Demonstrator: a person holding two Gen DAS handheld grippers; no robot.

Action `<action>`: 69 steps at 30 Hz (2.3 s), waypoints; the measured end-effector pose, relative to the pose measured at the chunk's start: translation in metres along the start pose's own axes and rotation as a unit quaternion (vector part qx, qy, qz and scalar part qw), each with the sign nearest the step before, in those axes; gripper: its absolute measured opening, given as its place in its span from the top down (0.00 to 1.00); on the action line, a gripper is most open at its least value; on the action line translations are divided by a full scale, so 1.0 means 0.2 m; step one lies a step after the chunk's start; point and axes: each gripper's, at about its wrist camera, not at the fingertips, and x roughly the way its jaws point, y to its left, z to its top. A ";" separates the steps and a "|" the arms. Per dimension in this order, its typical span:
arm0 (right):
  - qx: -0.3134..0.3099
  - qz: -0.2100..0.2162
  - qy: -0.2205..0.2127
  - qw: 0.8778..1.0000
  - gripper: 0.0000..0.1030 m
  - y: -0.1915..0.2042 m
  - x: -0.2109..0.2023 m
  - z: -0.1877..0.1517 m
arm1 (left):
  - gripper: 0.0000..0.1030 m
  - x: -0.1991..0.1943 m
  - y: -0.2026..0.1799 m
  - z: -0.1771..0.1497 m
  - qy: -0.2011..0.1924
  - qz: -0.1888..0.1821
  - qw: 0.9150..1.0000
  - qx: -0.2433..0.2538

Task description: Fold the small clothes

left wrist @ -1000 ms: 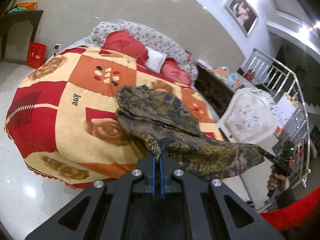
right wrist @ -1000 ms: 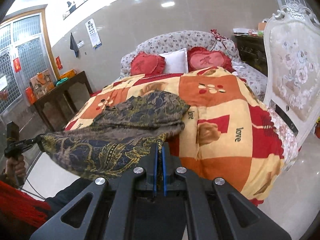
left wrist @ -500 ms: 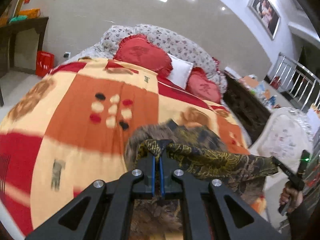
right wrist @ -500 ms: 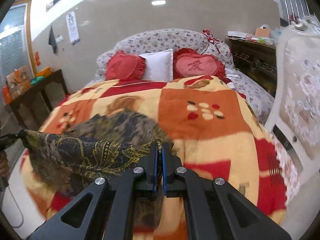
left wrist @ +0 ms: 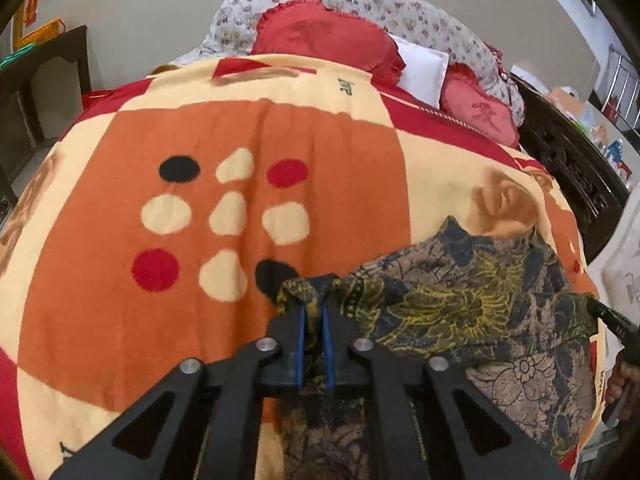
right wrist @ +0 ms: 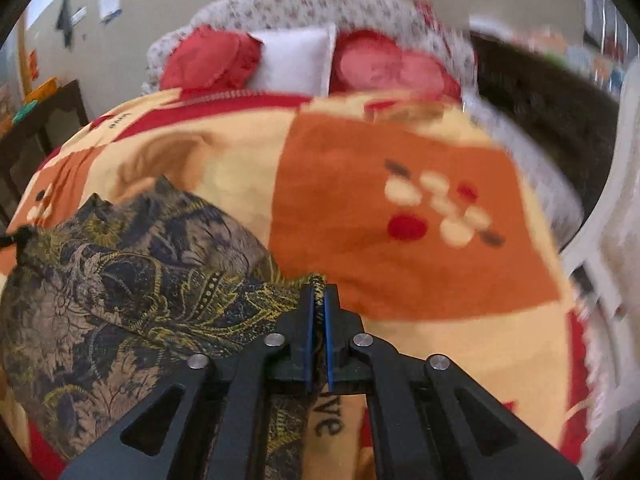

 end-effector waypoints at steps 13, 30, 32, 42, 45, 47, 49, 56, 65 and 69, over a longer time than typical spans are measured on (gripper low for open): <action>0.031 0.064 -0.056 0.996 0.78 0.10 -0.42 -0.12 | 0.85 -0.44 -0.26 -0.31 -0.075 -0.001 0.996 0.043; -0.047 0.001 0.024 0.999 0.93 0.10 -0.32 -0.73 | 0.97 -0.40 -0.14 -0.85 -0.029 0.014 0.997 0.074; -0.012 0.034 0.021 0.999 0.93 0.02 -0.34 -0.75 | 0.97 -0.42 -0.08 -0.85 -0.028 -0.016 0.998 0.048; -0.104 0.049 -0.017 0.993 0.81 0.41 -0.49 -0.71 | 0.94 -0.46 -0.02 -0.84 -0.011 0.002 1.000 -0.014; -0.083 0.037 0.029 0.995 0.74 0.41 -0.38 -0.73 | 0.93 -0.48 -0.06 -0.82 0.001 0.021 1.000 -0.019; -0.053 0.041 0.053 0.996 0.73 0.37 -0.38 -0.69 | 0.90 -0.54 -0.10 -0.75 -0.017 0.019 1.000 -0.016; -0.056 0.026 0.020 0.998 0.73 0.37 -0.44 -0.63 | 0.66 -0.58 -0.17 -0.66 -0.047 0.007 0.999 -0.001; 0.020 0.045 -0.057 0.997 0.73 0.29 -0.43 -0.38 | 0.52 -0.26 -0.35 -0.41 -0.013 0.011 0.999 0.043; -0.030 0.019 0.038 0.999 0.73 0.28 0.01 -0.21 | 0.49 -0.03 -0.44 -0.29 0.020 0.058 0.994 0.096; -0.032 0.033 0.015 0.999 0.73 0.26 0.10 -0.02 | 0.48 0.08 -0.42 -0.05 0.002 0.069 0.994 0.088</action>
